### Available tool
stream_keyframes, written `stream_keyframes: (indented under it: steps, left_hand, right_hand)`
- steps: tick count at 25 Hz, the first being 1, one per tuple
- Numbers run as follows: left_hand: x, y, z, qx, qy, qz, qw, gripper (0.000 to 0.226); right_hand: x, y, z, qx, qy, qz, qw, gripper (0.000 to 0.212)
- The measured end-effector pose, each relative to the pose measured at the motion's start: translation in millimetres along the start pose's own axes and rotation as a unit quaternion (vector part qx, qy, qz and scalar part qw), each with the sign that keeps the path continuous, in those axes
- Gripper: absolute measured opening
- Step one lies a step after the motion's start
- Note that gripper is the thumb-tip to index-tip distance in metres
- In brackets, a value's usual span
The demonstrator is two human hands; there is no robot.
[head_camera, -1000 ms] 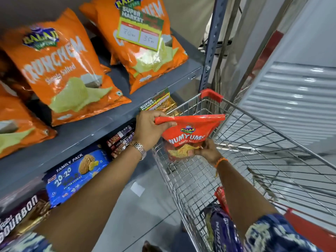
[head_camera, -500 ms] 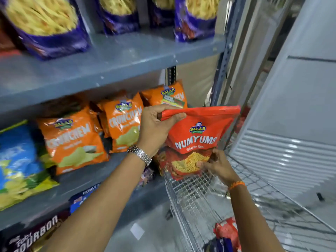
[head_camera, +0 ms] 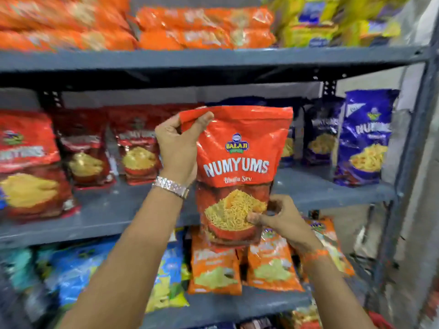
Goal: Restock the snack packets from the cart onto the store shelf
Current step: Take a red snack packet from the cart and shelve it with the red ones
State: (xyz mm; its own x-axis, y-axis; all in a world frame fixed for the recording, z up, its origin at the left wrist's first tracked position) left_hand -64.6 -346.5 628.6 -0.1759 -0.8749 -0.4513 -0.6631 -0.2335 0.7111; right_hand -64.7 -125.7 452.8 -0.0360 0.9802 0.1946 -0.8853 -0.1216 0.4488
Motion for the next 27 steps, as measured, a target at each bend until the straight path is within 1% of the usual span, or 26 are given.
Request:
stream_keyframes:
  steps: [2, 4, 6, 8, 9, 10, 12, 13, 14, 18, 20, 25, 26, 27]
  left_hand:
    - [31, 35, -28, -0.034, -0.002, -0.021, 0.999, 0.018]
    - [59, 66, -40, -0.042, 0.005, -0.034, 0.999, 0.019]
    - [84, 95, -38, -0.034, 0.019, -0.044, 0.998, 0.02]
    - [105, 119, -24, -0.01, 0.032, -0.057, 0.998, 0.019]
    - [115, 130, -14, 0.003, 0.037, -0.064, 0.997, 0.017]
    - [124, 139, -2, 0.019, 0.042, -0.071, 0.996, 0.015]
    - [139, 154, 18, 0.044, 0.05, -0.089, 0.994, 0.016]
    - [144, 158, 27, 0.052, 0.052, -0.097, 0.993, 0.016]
    - [148, 163, 36, 0.058, 0.052, -0.101, 0.992, 0.017]
    - [149, 169, 68, 0.088, 0.048, -0.09, 0.991, 0.02]
    - [152, 170, 79, 0.098, 0.052, -0.09, 0.99, 0.02]
    - [160, 176, 80, 0.094, 0.068, -0.102, 0.988, 0.021]
    - [159, 175, 77, 0.092, 0.055, -0.1, 0.989, 0.026]
    - [158, 173, 73, 0.092, 0.04, -0.102, 0.99, 0.036]
  right_hand:
    - [-39, 39, 19, 0.024, 0.002, 0.027, 0.999, 0.013]
    - [-69, 77, 26, 0.033, 0.007, 0.036, 0.999, 0.017]
    - [-93, 111, 25, 0.018, 0.015, 0.03, 0.999, 0.023]
    - [-109, 140, 12, -0.003, 0.032, 0.024, 0.999, 0.02]
    - [-116, 154, 5, -0.017, 0.044, 0.021, 0.999, 0.022]
    - [-120, 166, -5, -0.033, 0.054, 0.015, 0.998, 0.03]
    - [-126, 190, -21, -0.058, 0.066, 0.011, 0.996, 0.055]
    - [-128, 198, -28, -0.071, 0.074, 0.016, 0.995, 0.062]
    - [-128, 205, -36, -0.086, 0.081, 0.019, 0.993, 0.065]
    - [-122, 218, -58, -0.112, 0.069, 0.015, 0.991, 0.056]
    - [-121, 221, -65, -0.119, 0.083, 0.011, 0.989, 0.051]
    - [-127, 218, -68, -0.13, 0.117, 0.013, 0.985, 0.043]
    - [-127, 217, -69, -0.13, 0.12, 0.011, 0.984, 0.043]
    - [-126, 214, -68, -0.13, 0.119, 0.008, 0.984, 0.045]
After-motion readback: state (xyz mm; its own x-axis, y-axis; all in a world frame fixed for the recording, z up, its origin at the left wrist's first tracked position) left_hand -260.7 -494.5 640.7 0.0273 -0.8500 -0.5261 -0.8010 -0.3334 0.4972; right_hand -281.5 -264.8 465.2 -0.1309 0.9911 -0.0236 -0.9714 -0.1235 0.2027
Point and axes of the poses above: each hand's wrist, its own y-axis towards the middle knuckle, its own x-axis out of the back of the hand, z = x × y, the point moved 10 cm from there along y, towards the middle knuckle, and after that the axes turned 4 degrees about -y, right-handed, at the moved point
